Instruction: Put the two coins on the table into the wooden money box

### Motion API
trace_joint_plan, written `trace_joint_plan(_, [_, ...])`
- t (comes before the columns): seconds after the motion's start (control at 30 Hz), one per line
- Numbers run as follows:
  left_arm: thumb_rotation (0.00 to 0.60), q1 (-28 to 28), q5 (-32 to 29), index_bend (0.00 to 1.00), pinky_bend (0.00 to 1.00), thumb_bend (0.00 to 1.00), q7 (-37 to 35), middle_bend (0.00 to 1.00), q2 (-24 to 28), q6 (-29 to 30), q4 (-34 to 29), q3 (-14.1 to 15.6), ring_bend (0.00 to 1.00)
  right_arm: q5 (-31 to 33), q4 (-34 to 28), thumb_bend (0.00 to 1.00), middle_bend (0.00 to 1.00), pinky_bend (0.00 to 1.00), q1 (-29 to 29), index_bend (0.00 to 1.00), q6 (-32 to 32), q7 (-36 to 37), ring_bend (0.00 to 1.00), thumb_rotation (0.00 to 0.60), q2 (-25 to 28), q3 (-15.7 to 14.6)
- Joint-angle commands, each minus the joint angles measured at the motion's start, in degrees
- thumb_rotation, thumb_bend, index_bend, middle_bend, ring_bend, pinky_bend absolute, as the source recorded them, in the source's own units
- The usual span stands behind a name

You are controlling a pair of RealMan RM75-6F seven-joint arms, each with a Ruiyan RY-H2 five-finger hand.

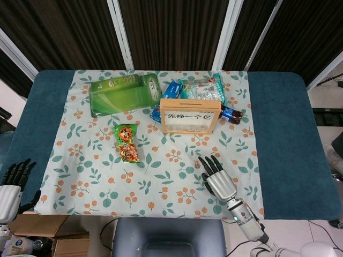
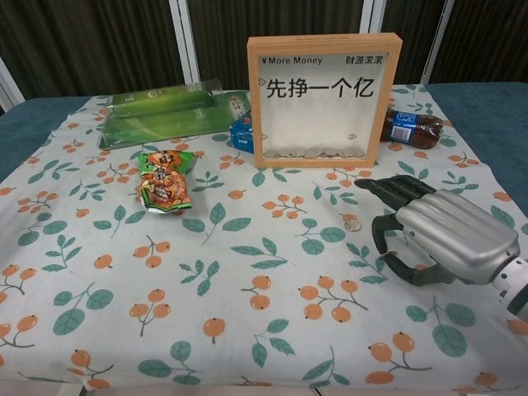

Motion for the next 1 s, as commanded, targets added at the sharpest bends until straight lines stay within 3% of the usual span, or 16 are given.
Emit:
trace_joint_plan(0.03, [0.600, 0.0, 0.0, 0.00, 0.05, 0.38, -0.1, 0.00, 0.0, -0.1, 0.1, 0.0, 0.00, 0.1, -0.1, 0.61, 0.10, 0.00, 0.0, 0.65, -0.1, -0.1, 0.00, 0.600, 0.0, 0.1])
trace_joint_plan(0.5, [0.600, 0.1, -0.1, 0.00, 0.05, 0.38, -0.1, 0.00, 0.1, 0.2, 0.1, 0.0, 0.00, 0.2, -0.9, 0.61, 0.11, 0.00, 0.0, 0.72, 0.9, 0.1, 0.00, 0.600, 0.4, 0.5])
trace_joint_plan(0.63, [0.600, 0.1, -0.1, 0.00, 0.05, 0.38, -0.2, 0.00, 0.2, 0.2, 0.0, -0.1, 0.00, -0.6, -3.7, 0.61, 0.11, 0.00, 0.2, 0.73, 3.7, 1.0, 0.00, 0.600, 1.9, 1.5])
trace_joint_plan(0.73, [0.600, 0.1, -0.1, 0.00, 0.05, 0.38, -0.2, 0.00, 0.2, 0.3, 0.0, -0.1, 0.00, -1.6, -8.1, 0.61, 0.11, 0.00, 0.9, 0.73, 6.6, 0.7, 0.00, 0.600, 4.4, 3.3])
trace_joint_plan(0.87, [0.600, 0.1, 0.1, 0.00, 0.05, 0.38, -0.2, 0.00, 0.3, 0.6, -0.1, -0.1, 0.00, -1.4, -17.5, 0.61, 0.11, 0.00, 2.4, 0.74, 9.2, -1.4, 0.00, 0.600, 9.3, 7.9])
trace_joint_plan(1.0, [0.600, 0.1, 0.3, 0.00, 0.05, 0.38, -0.3, 0.00, 0.4, 0.8, -0.4, 0.0, 0.00, 1.9, -27.6, 0.61, 0.11, 0.00, 4.4, 0.75, 7.2, -3.1, 0.00, 0.600, 14.6, 13.3])
